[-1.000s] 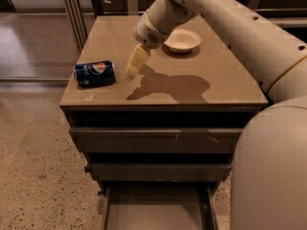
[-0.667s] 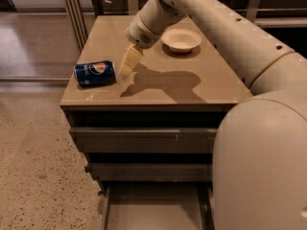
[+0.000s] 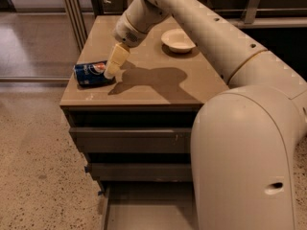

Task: Place pepsi can into bottom drawer

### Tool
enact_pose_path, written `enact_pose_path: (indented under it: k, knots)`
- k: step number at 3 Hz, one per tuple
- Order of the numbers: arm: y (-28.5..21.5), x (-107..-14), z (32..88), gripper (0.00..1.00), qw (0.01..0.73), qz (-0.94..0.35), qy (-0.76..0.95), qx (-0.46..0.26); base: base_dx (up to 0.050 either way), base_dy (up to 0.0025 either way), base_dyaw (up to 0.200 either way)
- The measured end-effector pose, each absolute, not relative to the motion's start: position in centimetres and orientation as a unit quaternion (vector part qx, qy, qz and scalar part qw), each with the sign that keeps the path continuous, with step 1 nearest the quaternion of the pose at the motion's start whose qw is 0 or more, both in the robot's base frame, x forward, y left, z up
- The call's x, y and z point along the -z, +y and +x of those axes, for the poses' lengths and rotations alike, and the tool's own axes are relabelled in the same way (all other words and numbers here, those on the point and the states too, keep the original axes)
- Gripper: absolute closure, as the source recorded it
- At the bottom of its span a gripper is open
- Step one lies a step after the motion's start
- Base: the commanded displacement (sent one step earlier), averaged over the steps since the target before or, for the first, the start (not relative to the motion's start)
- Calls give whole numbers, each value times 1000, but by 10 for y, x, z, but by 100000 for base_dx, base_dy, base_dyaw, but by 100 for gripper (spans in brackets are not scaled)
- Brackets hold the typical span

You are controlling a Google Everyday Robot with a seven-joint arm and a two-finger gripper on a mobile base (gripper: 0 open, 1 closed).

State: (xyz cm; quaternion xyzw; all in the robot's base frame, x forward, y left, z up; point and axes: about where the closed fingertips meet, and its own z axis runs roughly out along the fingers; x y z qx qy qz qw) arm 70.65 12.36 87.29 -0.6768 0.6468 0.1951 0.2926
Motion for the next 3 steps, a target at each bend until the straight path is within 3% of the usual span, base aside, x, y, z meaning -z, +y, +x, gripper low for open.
enact_pose_path:
  k: [2, 3]
  knots:
    - [150, -862, 692, 0, 271, -685, 641, -213, 0, 0, 0]
    - [146, -848, 685, 14, 263, -679, 653, -210, 0, 0, 0]
